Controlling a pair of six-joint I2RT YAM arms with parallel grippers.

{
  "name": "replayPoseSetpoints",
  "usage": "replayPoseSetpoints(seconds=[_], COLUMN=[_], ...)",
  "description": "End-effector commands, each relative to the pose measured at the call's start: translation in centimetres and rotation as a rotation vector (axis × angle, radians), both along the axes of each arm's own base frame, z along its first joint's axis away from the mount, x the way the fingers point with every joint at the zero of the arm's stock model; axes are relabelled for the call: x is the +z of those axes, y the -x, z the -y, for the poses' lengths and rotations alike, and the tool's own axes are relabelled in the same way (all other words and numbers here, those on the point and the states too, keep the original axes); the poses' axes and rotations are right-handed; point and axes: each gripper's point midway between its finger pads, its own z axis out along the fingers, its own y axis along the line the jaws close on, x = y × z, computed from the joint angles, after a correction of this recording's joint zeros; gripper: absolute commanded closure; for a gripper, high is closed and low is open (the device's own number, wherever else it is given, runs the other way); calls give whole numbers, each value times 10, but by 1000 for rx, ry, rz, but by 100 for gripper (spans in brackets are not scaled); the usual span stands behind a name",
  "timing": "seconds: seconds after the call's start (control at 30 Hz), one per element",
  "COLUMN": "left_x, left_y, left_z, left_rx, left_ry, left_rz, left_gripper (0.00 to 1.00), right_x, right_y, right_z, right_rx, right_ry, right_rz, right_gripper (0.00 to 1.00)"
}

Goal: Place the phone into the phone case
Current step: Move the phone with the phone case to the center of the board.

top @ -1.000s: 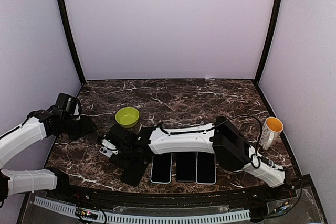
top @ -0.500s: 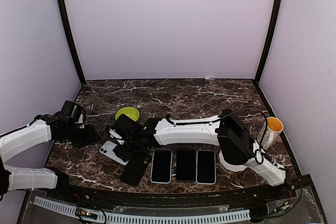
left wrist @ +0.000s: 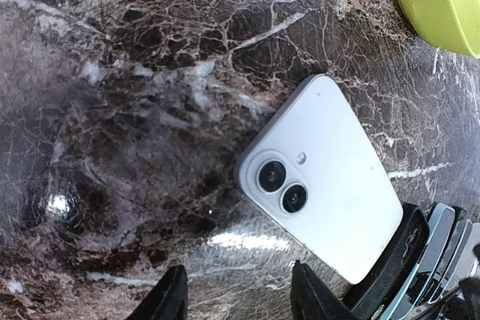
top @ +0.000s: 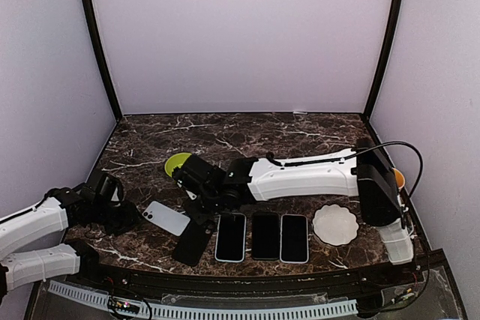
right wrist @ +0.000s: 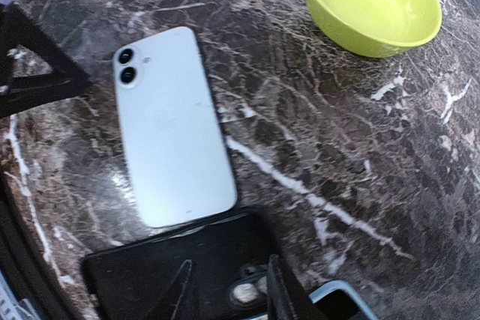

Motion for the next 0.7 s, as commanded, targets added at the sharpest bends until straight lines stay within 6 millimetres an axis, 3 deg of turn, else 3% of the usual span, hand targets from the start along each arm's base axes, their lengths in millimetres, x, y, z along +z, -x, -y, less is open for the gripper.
replayPoseSetpoints(seconds=[0.0, 0.23, 0.43, 0.67], left_x=[-5, -12, -13, -24], left_y=[2, 2, 1, 3], left_z=[-1, -1, -1, -2], left_rx=[19, 3, 0, -8], left_ry=[3, -9, -10, -23], left_rz=[-1, -10, 1, -20], left_gripper=[54, 54, 54, 54], right_x=[-6, -51, -67, -68], right_y=[63, 102, 104, 94], right_z=[-12, -3, 32, 65], right_rx=[34, 39, -2, -6], right_ry=[-37, 42, 144, 264], right_rz=[-41, -142, -133, -71], right_gripper=[74, 84, 87, 87])
